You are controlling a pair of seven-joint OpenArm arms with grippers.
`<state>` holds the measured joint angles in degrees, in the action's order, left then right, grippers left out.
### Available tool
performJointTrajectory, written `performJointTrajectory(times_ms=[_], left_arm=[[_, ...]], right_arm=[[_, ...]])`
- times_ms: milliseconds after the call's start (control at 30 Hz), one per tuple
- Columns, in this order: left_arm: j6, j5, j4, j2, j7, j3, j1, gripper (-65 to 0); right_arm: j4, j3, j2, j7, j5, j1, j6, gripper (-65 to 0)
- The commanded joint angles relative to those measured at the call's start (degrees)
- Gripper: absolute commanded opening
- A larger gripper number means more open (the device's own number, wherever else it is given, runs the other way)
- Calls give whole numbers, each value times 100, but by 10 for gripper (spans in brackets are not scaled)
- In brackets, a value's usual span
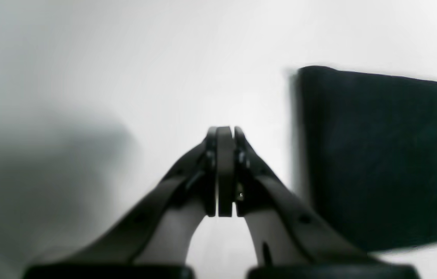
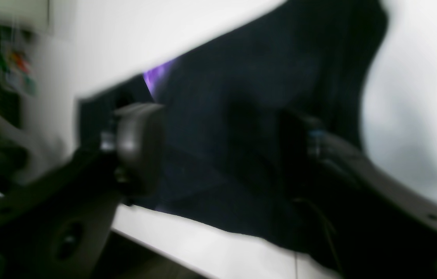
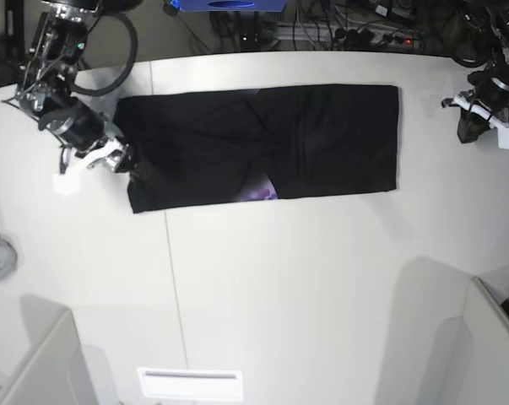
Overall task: Fold the T-shirt properly
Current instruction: 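Move the right gripper to the other strip end and grasp it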
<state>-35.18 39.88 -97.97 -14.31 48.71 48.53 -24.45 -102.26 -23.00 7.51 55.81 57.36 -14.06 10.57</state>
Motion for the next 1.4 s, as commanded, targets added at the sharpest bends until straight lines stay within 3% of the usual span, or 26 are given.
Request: performJointTrajectory(times_ms=[0, 67, 133, 200, 267, 400, 533, 733, 933, 1100, 1200, 1333, 1367], left_arm=[[-126, 78, 52, -147, -189, 171, -56, -650], [-346, -115, 307, -174, -488, 285, -118, -650], [-443, -695, 457, -147, -875, 197, -136, -650], [-482, -1434, 518, -121, -1236, -93, -136, -650], [-482, -1794, 562, 37, -1473, -304, -162, -650], [-482, -1838, 659, 204, -1552, -365, -109, -650], [-482, -1847, 703, 266, -1543, -392, 40, -650], [-482, -1847, 756, 318, -1543, -401, 84, -650], [-482, -1847, 808, 318, -1543, -840, 128, -650], [-482, -1847, 870, 318, -1561, -1148, 181, -650], [-482, -1847, 887, 318, -1561, -1324, 199, -650], [-478, -1847, 852, 327, -1561, -1737, 243, -650], [-363, -1847, 852, 327, -1552, -1904, 278, -650]], right_arm=[[111, -130, 36, 14, 176, 92, 38, -219], [516, -403, 54, 50, 193, 259, 38, -237], [815, -456, 238, 50, 193, 356, 38, -242], [1087, -209, 467, 6, 193, 409, 38, -243], [1307, -7, 599, -82, 193, 409, 38, -243], [1597, 274, 739, -328, 193, 374, 64, -240], [1694, 503, 739, -328, 193, 365, 372, -242], [1764, 933, 739, -355, 185, 303, 389, -245], [1764, 1382, 783, -364, 176, 286, 389, -248], [1764, 1435, 722, -372, -466, 303, 389, -254], [1747, 1435, 625, -381, -853, 321, 389, -363], [1720, 1435, 590, -469, -1231, 426, 398, -647], [1720, 1435, 590, -522, -1292, 435, 398, -650]])
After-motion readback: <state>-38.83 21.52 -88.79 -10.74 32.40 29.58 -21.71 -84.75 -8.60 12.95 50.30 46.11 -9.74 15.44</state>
